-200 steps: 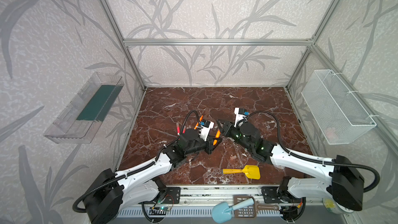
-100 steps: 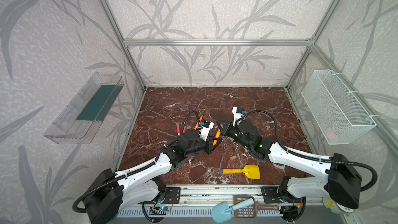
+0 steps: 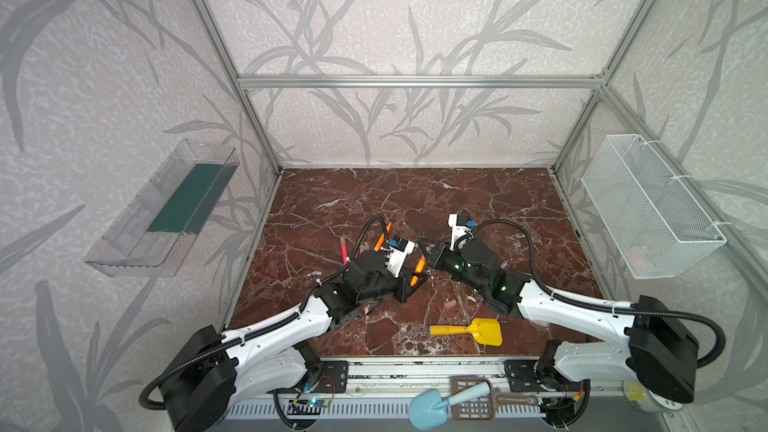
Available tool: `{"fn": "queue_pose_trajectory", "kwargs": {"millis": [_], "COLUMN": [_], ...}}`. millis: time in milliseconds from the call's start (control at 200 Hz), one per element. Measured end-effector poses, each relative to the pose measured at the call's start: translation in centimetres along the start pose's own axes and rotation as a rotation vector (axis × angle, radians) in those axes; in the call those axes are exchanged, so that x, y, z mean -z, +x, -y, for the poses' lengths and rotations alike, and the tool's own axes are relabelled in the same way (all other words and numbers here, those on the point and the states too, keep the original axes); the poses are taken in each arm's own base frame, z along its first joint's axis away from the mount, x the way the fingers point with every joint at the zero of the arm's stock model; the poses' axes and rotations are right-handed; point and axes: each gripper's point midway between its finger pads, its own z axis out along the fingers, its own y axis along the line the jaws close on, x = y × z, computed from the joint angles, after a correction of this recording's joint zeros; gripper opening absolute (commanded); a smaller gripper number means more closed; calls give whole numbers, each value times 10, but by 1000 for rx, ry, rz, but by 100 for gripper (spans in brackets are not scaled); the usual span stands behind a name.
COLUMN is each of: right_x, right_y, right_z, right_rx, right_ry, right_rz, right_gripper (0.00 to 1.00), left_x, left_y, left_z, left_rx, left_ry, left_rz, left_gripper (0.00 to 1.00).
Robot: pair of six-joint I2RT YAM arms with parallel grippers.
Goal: Insert the pens into the pen caps
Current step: 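Open the right gripper and draw it back from the capped orange marker, then lower the capped orange marker beside the other markers with left while right withdraws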
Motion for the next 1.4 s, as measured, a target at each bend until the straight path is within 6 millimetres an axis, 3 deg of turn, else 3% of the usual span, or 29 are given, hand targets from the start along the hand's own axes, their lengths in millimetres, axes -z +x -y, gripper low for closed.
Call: {"fn": "queue_pose_trajectory", "kwargs": {"millis": [310, 820, 1189, 1399], "right_x": [5, -5, 9, 12], "right_y": [11, 25, 31, 36], "right_z": [1, 4, -3, -7], "right_rx": [-1, -4, 20, -13], "right_ry": [58, 94, -64, 21], "right_rz": [68, 82, 135, 156], "right_gripper": [0, 0, 0, 0], "left_x": [4, 11, 14, 20], "left_y": [10, 21, 28, 30], "left_z": [1, -12, 0, 4], "left_rx": [-12, -17, 48, 46], "left_ry": [-2, -82, 93, 111], "left_rz": [-37, -70, -81, -95], "left_gripper": [0, 0, 0, 0]}}
